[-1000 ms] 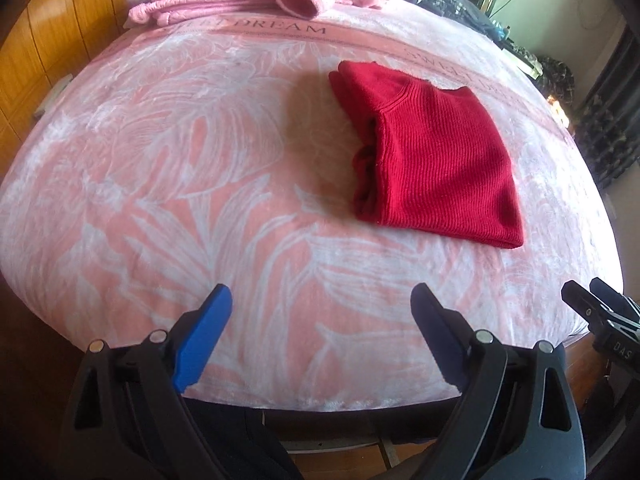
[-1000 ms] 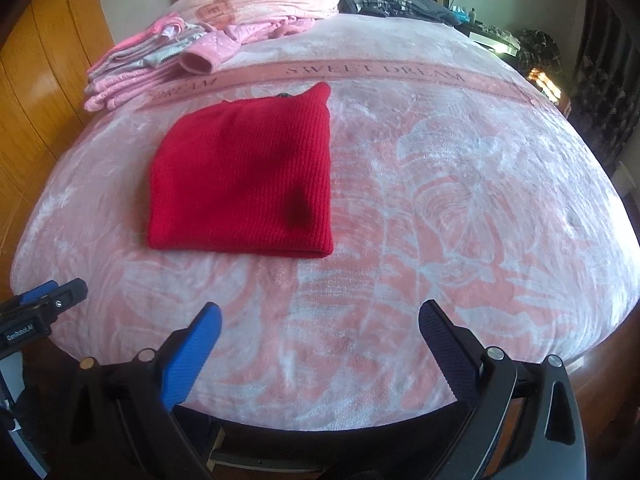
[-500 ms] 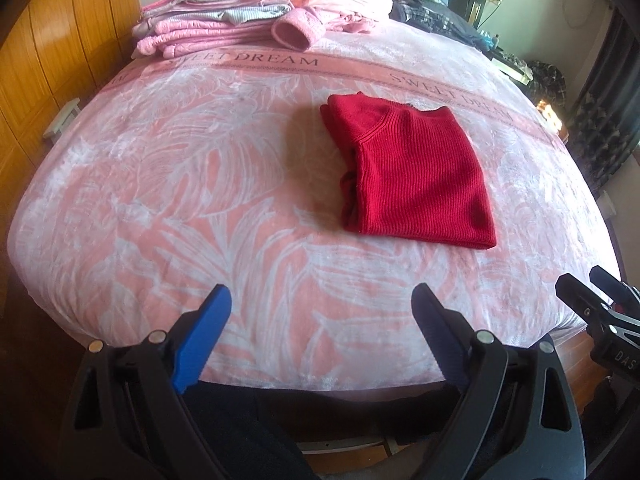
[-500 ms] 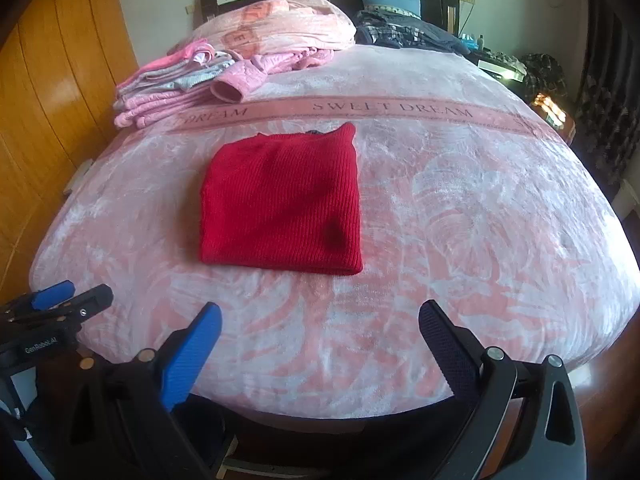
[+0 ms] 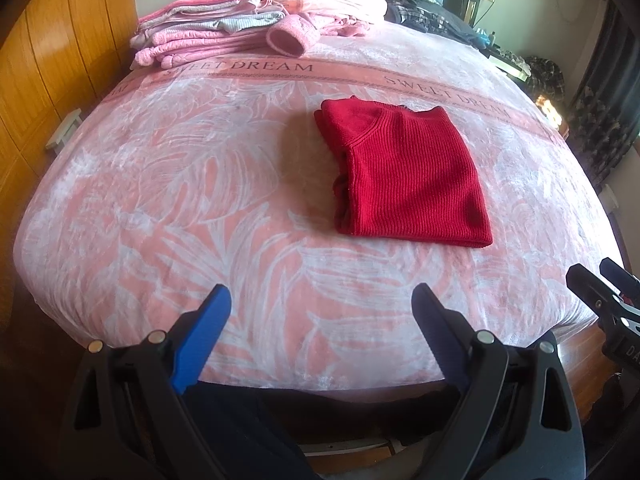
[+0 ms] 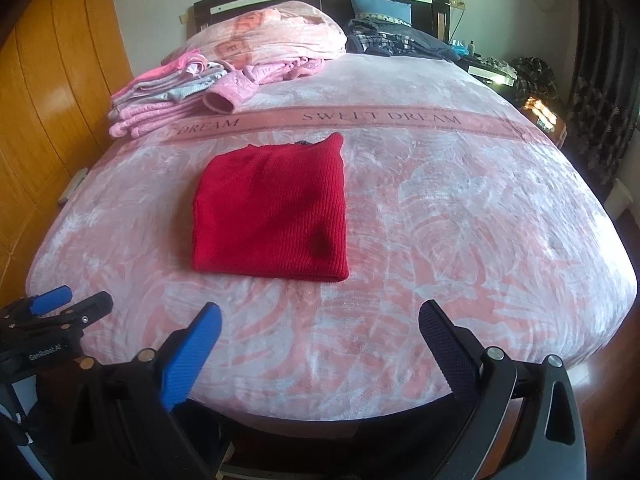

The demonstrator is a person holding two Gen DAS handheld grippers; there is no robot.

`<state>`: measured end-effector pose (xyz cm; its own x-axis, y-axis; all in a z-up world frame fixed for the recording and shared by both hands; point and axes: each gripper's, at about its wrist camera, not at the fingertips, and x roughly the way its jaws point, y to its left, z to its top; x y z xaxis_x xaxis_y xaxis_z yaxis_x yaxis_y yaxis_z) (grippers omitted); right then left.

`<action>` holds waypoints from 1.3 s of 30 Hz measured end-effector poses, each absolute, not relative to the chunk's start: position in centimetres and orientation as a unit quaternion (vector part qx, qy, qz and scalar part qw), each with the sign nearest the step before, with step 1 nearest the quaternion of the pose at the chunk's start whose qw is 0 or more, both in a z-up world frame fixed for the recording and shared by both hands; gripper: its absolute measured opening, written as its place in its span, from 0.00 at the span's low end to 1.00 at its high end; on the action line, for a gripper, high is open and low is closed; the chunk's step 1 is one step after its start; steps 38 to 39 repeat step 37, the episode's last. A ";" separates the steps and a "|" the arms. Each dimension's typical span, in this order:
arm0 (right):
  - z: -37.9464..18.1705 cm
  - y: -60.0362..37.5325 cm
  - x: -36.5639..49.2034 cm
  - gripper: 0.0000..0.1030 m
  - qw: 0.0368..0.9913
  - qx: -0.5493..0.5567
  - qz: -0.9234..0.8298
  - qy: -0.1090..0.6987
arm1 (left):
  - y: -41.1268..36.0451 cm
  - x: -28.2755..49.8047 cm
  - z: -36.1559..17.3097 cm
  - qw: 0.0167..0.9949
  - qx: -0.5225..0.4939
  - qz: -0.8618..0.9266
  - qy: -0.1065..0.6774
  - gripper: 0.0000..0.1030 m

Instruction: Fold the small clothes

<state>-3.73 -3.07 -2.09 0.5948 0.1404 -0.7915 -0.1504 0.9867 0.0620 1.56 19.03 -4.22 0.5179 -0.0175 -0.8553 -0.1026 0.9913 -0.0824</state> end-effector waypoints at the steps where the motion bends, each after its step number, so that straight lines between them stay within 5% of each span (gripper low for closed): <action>1: -2.2 -3.2 -3.7 0.96 0.893 -0.006 0.081 0.442 | 18.9 1.6 -4.2 0.870 -0.057 0.025 0.490 0.88; 39: -4.1 -3.6 -2.6 0.96 0.884 0.012 0.071 0.462 | 18.3 2.6 -5.3 0.864 -0.046 0.031 0.500 0.89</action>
